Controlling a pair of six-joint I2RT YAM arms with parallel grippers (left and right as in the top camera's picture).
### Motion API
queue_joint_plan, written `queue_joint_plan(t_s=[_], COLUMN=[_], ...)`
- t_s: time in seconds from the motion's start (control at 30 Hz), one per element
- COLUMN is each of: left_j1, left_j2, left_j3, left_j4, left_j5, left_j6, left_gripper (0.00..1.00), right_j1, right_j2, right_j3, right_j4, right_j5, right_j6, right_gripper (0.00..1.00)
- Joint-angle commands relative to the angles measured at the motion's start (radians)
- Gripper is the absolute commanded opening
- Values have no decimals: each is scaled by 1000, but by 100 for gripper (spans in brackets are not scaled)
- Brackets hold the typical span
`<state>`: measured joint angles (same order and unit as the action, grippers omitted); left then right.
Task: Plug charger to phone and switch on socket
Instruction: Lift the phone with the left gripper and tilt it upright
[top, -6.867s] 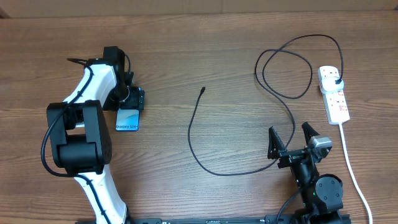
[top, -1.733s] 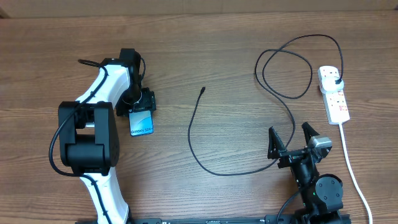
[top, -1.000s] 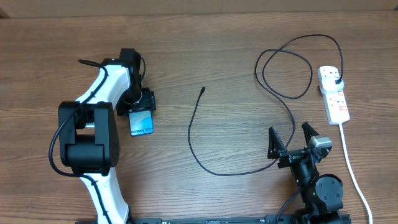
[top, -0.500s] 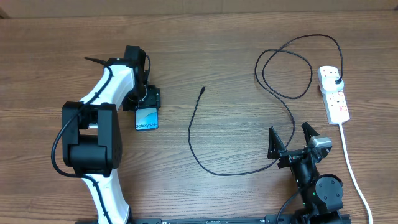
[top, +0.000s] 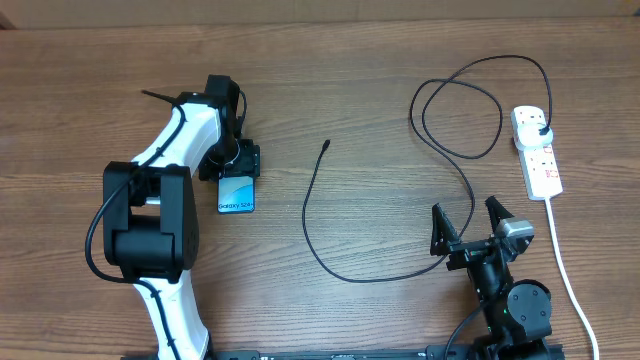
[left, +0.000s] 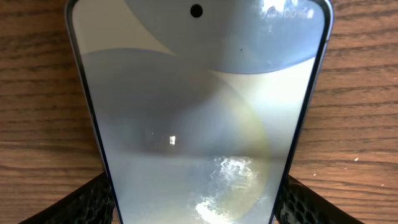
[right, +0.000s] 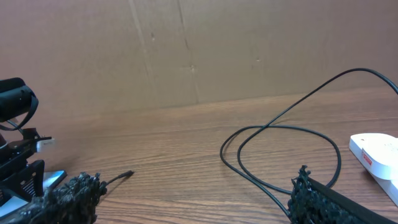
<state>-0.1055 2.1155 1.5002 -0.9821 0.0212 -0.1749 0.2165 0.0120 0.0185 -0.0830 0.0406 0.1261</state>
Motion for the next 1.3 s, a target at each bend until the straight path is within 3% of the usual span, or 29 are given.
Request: queue_joint_plan(t_s=[0.0,0.43,0.77,1.27], left_j1=[-10,-12,-13,-13], left_j2=[55,55,55,55], left_j3=[31,257,272,272], left_j4=[-31,-193,-188,-196], left_j5=[23,24,88,332], left_j6=[18,2,-51,-50], left_gripper=[63,61,63,63], right_j1=[-5,-5,-5,-5], right_j2=[-9,-9,-9,-9], right_j3=[-11,-11,-11,-11], right_j4=[4,4,4,4], right_j5=[-2,-2,-2,-2], right_j6=[-8,-8,-7,-7], right_gripper=[100,100,100,100])
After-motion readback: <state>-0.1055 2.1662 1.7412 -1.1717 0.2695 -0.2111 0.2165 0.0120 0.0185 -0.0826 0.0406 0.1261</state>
